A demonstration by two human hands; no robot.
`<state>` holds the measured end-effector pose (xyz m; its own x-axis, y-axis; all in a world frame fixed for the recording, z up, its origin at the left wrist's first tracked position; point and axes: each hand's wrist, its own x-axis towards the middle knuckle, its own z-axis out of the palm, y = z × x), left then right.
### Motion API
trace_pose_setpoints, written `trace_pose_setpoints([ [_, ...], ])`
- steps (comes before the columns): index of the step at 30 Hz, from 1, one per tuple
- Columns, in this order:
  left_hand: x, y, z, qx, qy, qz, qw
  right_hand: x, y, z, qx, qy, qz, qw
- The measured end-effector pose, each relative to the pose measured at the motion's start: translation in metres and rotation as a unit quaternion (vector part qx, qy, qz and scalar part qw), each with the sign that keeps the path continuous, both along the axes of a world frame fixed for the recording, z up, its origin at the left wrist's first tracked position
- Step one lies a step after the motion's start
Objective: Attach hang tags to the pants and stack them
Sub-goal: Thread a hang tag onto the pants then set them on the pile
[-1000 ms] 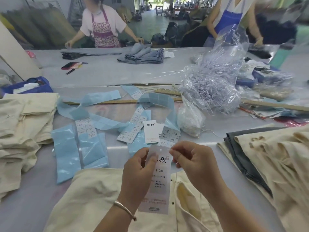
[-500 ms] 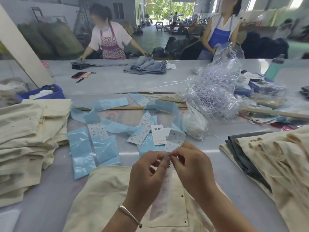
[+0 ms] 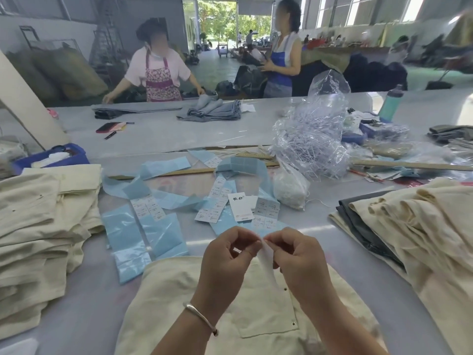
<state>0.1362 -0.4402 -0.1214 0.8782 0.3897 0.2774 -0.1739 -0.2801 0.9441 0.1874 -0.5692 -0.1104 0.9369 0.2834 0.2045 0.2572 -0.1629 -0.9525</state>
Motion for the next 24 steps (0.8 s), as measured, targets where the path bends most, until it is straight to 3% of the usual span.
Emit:
trace_pose_setpoints([
  [3,-0.003,0.004,-0.005,0.079,0.025,-0.022,0.996,-0.009,-0.001,-0.004,-0.004,0.032,-0.009,0.999],
  [9,-0.008,0.011,-0.015,0.179,0.054,-0.042,0.981,-0.026,-0.012,-0.010,-0.076,-0.027,-0.014,0.997],
  [12,-0.009,0.004,-0.013,0.181,0.037,-0.056,0.981,-0.037,-0.012,-0.009,-0.071,-0.018,0.018,0.997],
  [18,-0.003,-0.017,-0.011,0.180,0.024,-0.082,0.980,-0.031,-0.037,-0.018,0.079,0.132,0.021,0.988],
  [21,0.004,-0.033,-0.019,0.148,0.038,-0.096,0.983,-0.019,-0.062,-0.017,0.060,0.126,-0.011,0.990],
  [24,0.020,-0.045,-0.040,0.122,0.099,-0.080,0.984,0.000,-0.093,-0.013,-0.013,0.059,-0.094,0.994],
])
